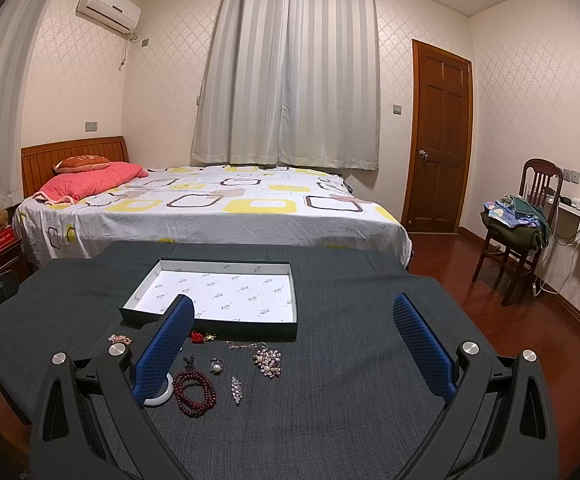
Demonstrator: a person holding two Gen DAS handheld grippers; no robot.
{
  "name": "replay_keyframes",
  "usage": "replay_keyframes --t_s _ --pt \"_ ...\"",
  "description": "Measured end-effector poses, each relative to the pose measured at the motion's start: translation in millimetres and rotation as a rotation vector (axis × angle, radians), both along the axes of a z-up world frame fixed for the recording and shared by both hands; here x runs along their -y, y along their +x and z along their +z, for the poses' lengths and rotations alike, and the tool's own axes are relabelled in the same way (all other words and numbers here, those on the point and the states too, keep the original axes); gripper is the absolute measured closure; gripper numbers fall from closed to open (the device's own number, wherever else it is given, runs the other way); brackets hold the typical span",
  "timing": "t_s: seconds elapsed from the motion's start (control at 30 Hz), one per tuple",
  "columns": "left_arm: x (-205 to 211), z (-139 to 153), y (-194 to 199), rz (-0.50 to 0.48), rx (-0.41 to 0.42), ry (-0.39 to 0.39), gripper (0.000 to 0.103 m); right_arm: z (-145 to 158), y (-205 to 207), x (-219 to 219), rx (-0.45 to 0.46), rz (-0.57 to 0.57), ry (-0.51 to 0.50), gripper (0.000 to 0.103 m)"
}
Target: Organize jewelry
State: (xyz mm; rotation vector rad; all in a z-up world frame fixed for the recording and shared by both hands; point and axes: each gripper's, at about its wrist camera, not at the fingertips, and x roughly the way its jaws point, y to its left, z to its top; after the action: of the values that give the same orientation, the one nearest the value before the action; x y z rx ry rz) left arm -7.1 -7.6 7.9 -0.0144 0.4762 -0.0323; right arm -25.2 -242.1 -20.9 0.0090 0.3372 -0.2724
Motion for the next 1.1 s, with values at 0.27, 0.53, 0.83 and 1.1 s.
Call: replay_keyframes --t_s 0.27,0.53,0.83,1.1 --pt "0 -5 -2 -0.003 0.005 -0.001 0.004 1 0 -1 -0.001 0.001 0.000 0.006" --pt "-1 -3 -1 -0.014 0.013 -0.005 0.004 -1 3 -4 -0.002 0.006 0.000 0.006" --pt "-12 -25 16 -0.017 0.010 -0.023 0.004 -32 15 -1 -0.035 0.034 0.022 0.006" --pt "-15 -98 55 -0.024 -0.144 -0.027 0.022 -91 41 9 -0.141 0.045 0.075 0.006"
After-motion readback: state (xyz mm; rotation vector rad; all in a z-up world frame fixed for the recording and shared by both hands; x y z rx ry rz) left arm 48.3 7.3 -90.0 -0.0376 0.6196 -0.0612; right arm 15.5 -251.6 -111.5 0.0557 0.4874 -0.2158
